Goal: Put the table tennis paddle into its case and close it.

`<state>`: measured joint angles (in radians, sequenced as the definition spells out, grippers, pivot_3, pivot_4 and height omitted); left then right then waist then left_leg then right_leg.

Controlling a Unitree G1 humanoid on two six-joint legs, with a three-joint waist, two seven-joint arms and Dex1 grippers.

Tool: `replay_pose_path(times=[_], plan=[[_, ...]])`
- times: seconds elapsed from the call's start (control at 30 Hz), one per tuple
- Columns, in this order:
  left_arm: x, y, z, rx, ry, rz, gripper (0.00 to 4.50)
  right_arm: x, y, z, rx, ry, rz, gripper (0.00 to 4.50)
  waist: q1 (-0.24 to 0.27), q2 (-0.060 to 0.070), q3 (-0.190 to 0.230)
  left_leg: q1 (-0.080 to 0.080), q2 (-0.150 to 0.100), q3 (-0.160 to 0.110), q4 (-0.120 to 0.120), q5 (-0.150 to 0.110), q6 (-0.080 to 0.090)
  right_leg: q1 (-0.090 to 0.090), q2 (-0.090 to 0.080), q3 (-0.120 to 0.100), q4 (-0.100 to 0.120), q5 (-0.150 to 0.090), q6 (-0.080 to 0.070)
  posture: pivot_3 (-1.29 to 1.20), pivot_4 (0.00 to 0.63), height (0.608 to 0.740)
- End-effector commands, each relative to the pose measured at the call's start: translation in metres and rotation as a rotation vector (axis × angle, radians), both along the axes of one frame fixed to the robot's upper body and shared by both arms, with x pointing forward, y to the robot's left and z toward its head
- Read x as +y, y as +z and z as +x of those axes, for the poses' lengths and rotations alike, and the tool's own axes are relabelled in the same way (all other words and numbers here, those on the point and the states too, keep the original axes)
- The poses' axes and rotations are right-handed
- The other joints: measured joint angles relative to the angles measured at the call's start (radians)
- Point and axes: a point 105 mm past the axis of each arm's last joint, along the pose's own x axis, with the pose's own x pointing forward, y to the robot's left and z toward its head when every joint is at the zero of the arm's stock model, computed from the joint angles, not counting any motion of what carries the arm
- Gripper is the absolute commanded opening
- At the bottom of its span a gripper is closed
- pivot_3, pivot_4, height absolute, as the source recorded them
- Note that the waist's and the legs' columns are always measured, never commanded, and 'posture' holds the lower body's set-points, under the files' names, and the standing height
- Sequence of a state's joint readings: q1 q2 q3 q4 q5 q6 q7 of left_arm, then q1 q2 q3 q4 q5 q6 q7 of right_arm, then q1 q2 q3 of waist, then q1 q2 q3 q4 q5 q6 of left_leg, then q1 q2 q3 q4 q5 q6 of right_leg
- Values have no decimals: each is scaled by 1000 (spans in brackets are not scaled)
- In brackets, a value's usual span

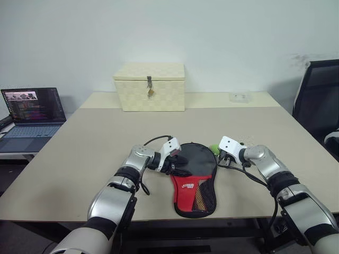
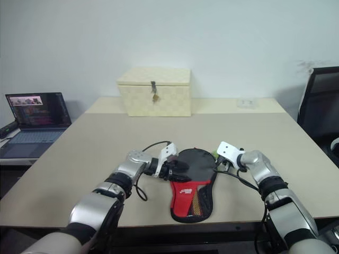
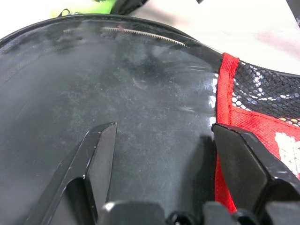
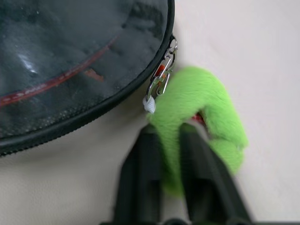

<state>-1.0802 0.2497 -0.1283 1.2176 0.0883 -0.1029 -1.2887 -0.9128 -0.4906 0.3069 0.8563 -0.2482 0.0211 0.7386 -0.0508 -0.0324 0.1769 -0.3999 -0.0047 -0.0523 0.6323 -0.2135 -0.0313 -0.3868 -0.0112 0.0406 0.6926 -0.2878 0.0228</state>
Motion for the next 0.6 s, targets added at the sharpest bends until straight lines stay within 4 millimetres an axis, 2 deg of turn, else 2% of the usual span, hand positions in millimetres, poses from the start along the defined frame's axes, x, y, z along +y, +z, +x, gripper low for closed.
replay_pose_path(times=[0.03, 0.17, 0.33, 0.6], plan=[[-5, -5, -4, 0, -28, 19, 3546, -25, 6, -4, -11, -46, -37, 27, 5, 0, 0, 0, 0, 0, 0, 0, 0, 0, 0, 0, 0, 0, 0, 0, 150, 740], [-8, -9, -6, 4, -44, 32, 3546, -38, 13, -18, -10, -26, -63, 27, 14, 0, 0, -1, -1, 0, -1, 0, 0, 0, -3, -1, -1, -1, 2, 0, 150, 740], [-14, -10, -5, 6, -34, 29, 3546, -48, 24, -48, 3, 16, -94, 27, 22, 0, 0, -3, -1, 0, -2, 0, 0, 0, -4, -2, -5, -2, 3, 0, 150, 740], [-21, -14, -4, 3, -17, 52, 3546, -43, 35, -105, 69, 82, -109, 27, 25, 0, 0, -2, -3, -1, -1, 0, 0, 2, -5, -3, -5, -4, 8, 0, 150, 740]])
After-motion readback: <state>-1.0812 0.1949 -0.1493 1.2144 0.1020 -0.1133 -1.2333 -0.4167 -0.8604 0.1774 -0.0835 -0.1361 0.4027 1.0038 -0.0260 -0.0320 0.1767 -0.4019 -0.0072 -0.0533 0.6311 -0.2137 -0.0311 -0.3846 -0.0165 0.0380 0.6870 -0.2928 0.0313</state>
